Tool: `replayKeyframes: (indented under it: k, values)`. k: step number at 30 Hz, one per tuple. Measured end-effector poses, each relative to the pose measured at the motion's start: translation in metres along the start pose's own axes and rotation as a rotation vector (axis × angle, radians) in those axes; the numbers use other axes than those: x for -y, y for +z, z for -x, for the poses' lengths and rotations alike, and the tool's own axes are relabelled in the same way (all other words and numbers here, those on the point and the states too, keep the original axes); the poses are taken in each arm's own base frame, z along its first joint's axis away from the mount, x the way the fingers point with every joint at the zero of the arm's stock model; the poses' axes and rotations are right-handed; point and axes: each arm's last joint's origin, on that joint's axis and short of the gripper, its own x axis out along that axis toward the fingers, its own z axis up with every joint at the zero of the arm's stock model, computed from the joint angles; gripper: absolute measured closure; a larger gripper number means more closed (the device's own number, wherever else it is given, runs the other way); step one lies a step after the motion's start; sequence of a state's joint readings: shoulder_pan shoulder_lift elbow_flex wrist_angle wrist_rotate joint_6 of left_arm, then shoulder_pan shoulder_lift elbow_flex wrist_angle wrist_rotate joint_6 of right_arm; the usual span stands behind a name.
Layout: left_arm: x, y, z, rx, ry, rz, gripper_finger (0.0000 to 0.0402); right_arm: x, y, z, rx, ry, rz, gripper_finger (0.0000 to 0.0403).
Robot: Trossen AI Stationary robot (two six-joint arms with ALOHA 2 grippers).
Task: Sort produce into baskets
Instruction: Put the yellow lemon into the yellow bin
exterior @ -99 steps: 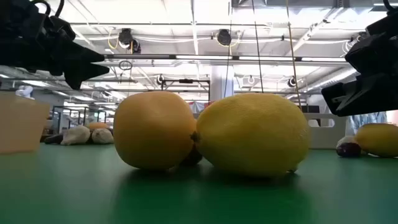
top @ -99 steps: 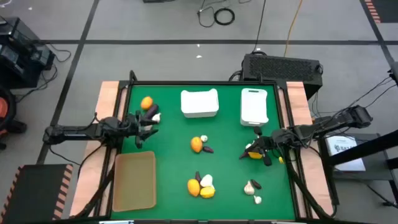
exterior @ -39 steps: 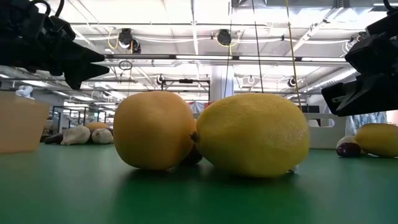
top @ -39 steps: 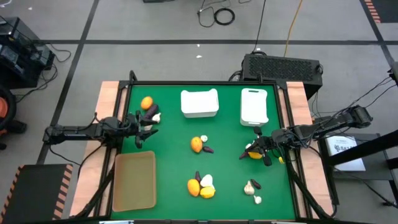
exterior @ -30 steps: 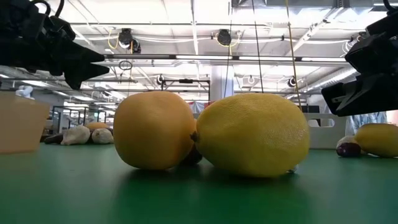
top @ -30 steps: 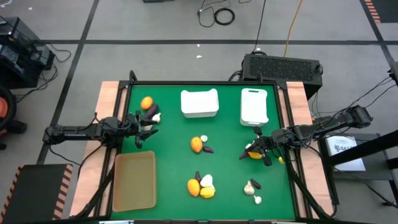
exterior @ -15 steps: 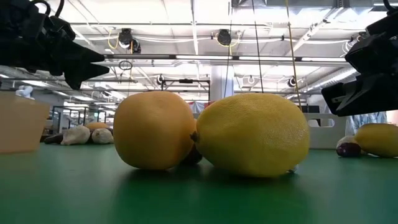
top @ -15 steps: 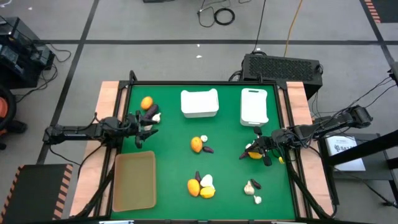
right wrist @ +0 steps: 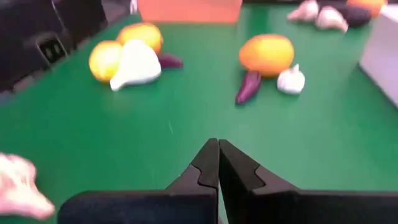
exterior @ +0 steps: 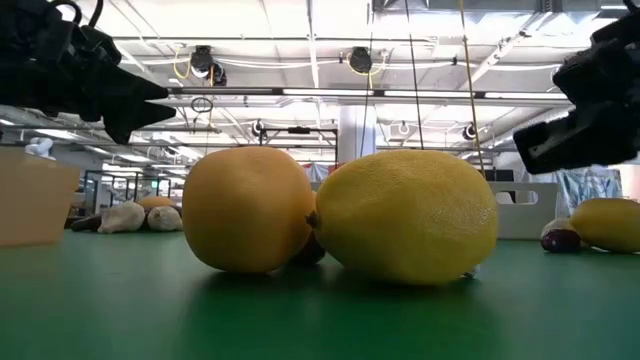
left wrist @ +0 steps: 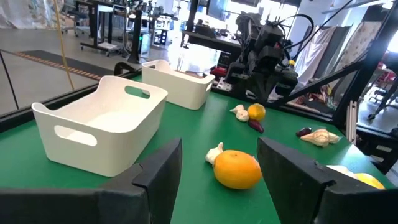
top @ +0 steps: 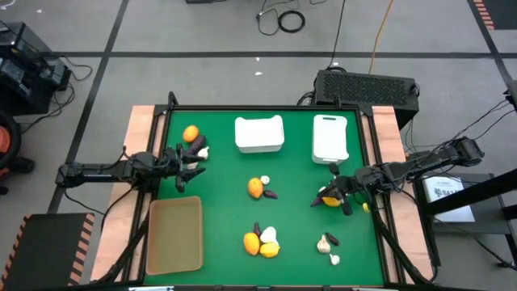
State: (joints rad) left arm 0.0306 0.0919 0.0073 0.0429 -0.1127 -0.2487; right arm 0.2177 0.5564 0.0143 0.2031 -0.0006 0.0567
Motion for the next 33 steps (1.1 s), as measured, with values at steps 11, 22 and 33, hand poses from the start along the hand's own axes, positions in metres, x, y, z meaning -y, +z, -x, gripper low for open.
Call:
replayKeyframes:
  k: [11, 22, 33]
  values:
    - [0.0, 0.0, 0.0, 0.01, 0.019, 0.139, 0.0185, -0.001, 0.023, 0.003, 0.239, 0.037, -0.197, 0.0403]
    - [0.006, 0.014, -0.003, -0.001, -0.068, 0.123, 0.0185, 0.0, 0.042, 0.0, 0.321, -0.038, -0.261, 0.0402]
    - [0.039, 0.07, -0.039, -0.213, -0.246, -0.032, 0.0185, -0.008, 0.084, -0.03, 0.224, -0.031, -0.238, 0.0362]
